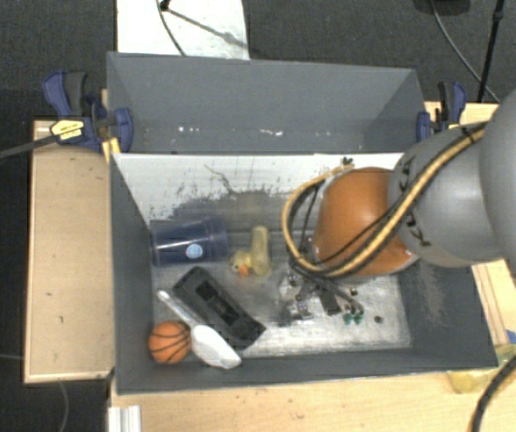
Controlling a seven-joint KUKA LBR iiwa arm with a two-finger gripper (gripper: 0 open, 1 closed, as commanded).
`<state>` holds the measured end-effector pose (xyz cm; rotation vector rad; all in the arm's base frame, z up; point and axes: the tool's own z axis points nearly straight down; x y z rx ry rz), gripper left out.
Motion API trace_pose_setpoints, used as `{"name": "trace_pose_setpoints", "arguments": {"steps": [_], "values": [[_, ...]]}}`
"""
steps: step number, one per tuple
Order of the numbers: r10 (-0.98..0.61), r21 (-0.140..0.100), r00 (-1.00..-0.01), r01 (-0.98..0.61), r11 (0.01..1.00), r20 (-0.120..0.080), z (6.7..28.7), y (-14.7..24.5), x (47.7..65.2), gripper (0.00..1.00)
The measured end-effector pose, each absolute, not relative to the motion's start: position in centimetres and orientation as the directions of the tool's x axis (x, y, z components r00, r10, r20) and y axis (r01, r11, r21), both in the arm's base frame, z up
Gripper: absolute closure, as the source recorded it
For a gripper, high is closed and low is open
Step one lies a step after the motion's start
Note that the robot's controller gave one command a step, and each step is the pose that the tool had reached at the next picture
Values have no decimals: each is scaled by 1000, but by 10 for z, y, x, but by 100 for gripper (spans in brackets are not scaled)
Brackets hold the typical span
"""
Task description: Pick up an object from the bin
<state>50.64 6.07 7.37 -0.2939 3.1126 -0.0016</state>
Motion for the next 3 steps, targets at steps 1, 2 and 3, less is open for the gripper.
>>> {"name": "trace_pose_setpoints", "arguments": {"steps": [1, 2, 3], "values": [[-187, -2, -982, -187, 982, -15, 74, 61, 506, 100], [-187, -2, -982, -187, 982, -14, 74, 61, 506, 100], [-208, 1, -978, -208, 978, -7, 76, 108, 508, 100]]}}
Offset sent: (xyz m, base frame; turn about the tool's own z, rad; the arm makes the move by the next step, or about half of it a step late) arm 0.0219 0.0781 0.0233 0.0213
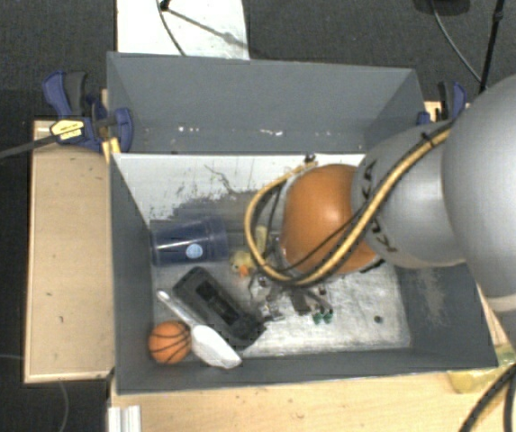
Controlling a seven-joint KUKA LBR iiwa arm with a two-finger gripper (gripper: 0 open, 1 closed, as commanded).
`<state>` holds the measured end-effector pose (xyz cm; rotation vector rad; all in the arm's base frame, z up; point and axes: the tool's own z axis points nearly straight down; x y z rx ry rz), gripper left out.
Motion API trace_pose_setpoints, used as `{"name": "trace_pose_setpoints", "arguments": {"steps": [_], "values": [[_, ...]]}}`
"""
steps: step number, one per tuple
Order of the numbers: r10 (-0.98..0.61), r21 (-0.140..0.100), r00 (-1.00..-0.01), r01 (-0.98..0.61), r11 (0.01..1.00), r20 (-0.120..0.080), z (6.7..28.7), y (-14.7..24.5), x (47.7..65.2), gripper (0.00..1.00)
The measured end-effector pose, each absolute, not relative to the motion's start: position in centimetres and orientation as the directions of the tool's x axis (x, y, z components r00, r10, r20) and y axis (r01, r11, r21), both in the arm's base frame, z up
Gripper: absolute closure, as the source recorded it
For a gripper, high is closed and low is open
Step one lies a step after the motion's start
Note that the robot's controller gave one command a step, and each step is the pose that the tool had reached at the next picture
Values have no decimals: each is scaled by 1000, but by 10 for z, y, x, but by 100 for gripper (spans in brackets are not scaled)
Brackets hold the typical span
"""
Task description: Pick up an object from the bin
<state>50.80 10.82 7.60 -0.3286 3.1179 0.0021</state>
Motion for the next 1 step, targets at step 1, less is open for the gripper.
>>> {"name": "trace_pose_setpoints", "arguments": {"steps": [1], "values": [[-226, 0, -974, -226, 974, 1, 86, 147, 548, 100]]}}
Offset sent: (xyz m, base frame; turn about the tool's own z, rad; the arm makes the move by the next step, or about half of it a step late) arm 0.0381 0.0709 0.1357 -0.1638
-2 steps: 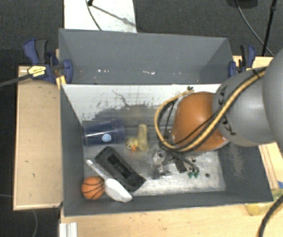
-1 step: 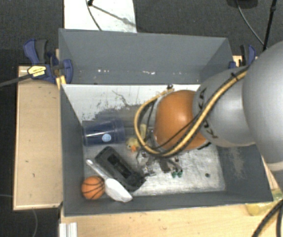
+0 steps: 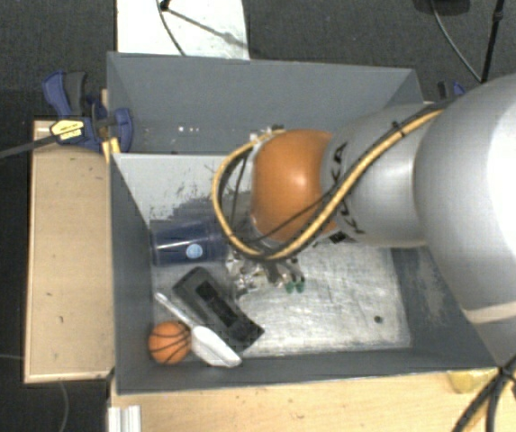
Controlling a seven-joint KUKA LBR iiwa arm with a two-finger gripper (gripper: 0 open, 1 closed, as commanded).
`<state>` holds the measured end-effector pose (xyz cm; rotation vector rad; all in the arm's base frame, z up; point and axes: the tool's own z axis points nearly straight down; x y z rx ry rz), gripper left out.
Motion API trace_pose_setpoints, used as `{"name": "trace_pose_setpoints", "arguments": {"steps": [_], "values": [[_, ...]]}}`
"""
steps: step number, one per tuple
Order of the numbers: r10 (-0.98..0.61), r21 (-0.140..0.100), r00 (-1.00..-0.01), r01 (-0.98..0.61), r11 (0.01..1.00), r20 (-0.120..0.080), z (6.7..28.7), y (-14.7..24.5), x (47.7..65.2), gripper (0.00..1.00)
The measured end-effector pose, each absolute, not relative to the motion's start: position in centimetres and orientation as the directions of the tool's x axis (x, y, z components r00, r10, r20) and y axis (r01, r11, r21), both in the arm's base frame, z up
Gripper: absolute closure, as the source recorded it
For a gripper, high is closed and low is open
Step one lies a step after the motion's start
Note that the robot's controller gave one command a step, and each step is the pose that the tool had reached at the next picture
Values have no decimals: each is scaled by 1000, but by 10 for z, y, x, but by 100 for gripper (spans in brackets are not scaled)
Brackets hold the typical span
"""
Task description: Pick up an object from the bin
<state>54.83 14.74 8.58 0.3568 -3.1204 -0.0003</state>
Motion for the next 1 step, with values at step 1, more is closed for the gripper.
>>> {"name": "trace_pose_setpoints", "arguments": {"steps": [1], "values": [[-366, 0, -931, -366, 931, -3, 213, 179, 547, 100]]}}
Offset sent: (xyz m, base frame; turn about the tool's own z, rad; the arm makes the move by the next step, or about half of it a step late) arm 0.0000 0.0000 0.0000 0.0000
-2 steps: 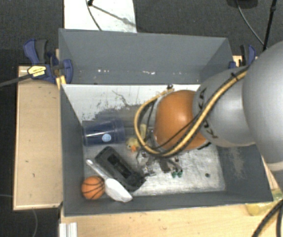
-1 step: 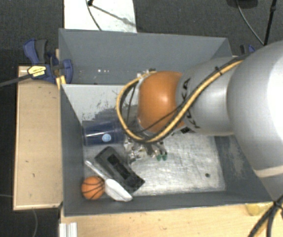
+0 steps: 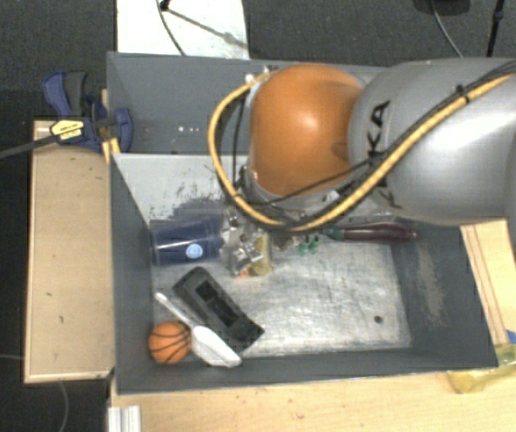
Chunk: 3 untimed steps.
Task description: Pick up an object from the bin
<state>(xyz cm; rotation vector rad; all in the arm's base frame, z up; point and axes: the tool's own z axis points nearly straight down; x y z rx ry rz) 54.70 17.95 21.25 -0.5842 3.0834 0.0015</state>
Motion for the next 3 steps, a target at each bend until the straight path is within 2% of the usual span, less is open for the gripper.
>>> {"name": "trace_pose_setpoints", "arguments": {"steps": [1, 2, 3], "values": [[-366, 0, -931, -366, 931, -3, 212, 179, 547, 100], [-266, 2, -964, -266, 964, 1, 142, 228, 553, 0], [-265, 1, -964, -265, 964, -2, 143, 227, 555, 0]]}}
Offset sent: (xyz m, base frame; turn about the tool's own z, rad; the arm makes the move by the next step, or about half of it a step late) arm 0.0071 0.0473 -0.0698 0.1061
